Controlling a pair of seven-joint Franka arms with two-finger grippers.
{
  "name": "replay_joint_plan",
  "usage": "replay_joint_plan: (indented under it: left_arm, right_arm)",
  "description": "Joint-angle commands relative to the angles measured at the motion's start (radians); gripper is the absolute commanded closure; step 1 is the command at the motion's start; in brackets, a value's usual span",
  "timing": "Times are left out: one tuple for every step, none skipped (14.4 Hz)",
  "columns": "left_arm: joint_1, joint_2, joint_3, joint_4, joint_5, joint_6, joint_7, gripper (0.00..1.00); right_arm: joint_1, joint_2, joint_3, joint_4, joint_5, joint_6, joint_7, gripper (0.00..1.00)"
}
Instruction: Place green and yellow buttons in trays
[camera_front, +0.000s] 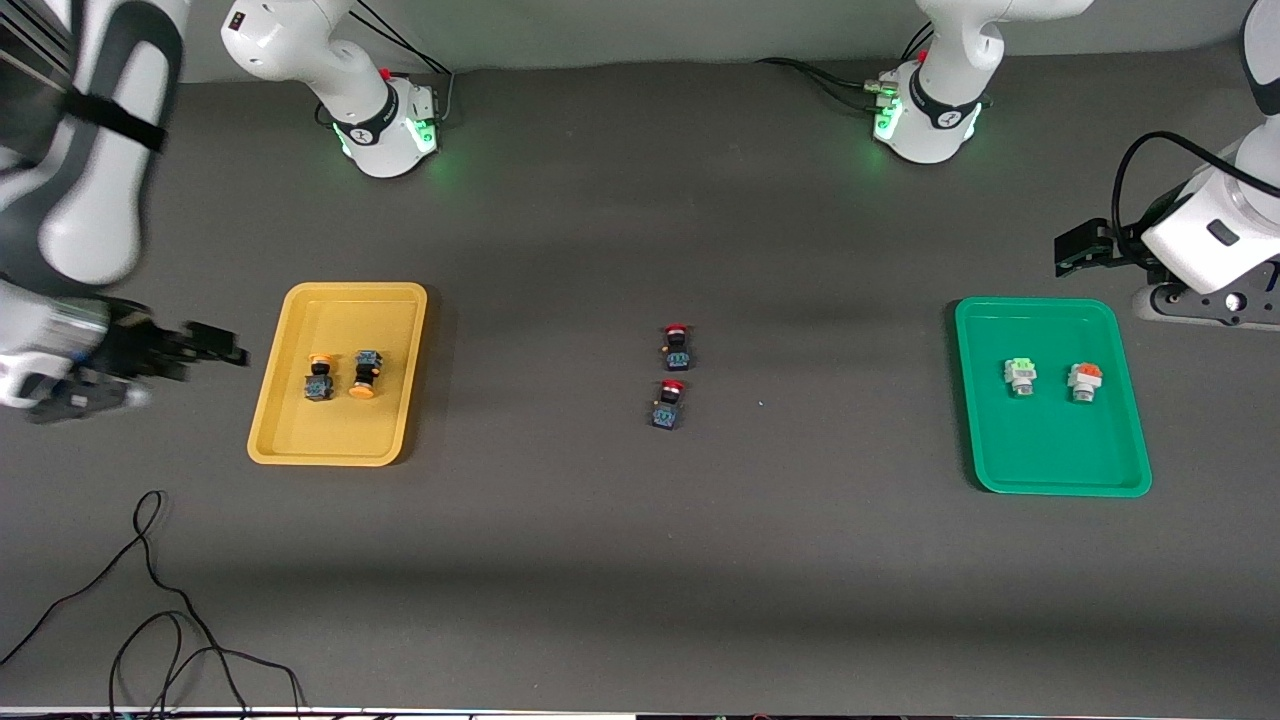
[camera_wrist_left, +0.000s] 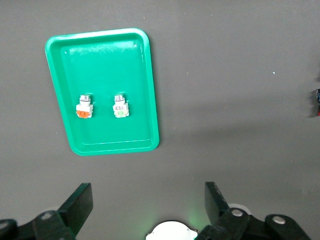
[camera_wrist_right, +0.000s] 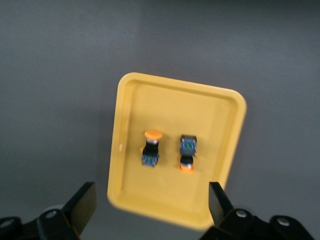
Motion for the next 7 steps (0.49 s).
replay_joint_plan:
  left_arm:
    - [-0.005, -0.009, 0.009, 0.010, -0.027, -0.026, 0.005, 0.00]
    - [-0.005, -0.009, 0.008, 0.011, -0.030, -0.024, 0.005, 0.00]
    - [-0.005, -0.009, 0.009, 0.019, -0.031, -0.027, 0.005, 0.00]
    - [-0.005, -0.009, 0.009, 0.019, -0.031, -0.030, 0.007, 0.00]
    - [-0.007, -0.008, 0.009, 0.020, -0.030, -0.035, 0.007, 0.00]
    - [-0.005, -0.008, 0.009, 0.025, -0.030, -0.035, 0.007, 0.00]
    - [-0.005, -0.006, 0.009, 0.031, -0.030, -0.035, 0.007, 0.00]
  right_arm:
    - [-0.013, 0.000, -0.063, 0.190, -0.049, -0.193, 0.062, 0.01]
    - [-0.015, 0.003, -0.088, 0.245, -0.073, -0.253, 0.064, 0.01]
    - [-0.021, 0.003, -0.097, 0.296, -0.107, -0.299, 0.073, 0.01]
    - [-0.029, 0.005, -0.097, 0.342, -0.139, -0.327, 0.079, 0.01]
    - [-0.042, 0.003, -0.096, 0.378, -0.171, -0.339, 0.075, 0.01]
    - [-0.056, 0.002, -0.091, 0.396, -0.176, -0.356, 0.075, 0.01]
    - [-0.059, 0.002, -0.090, 0.398, -0.173, -0.362, 0.076, 0.01]
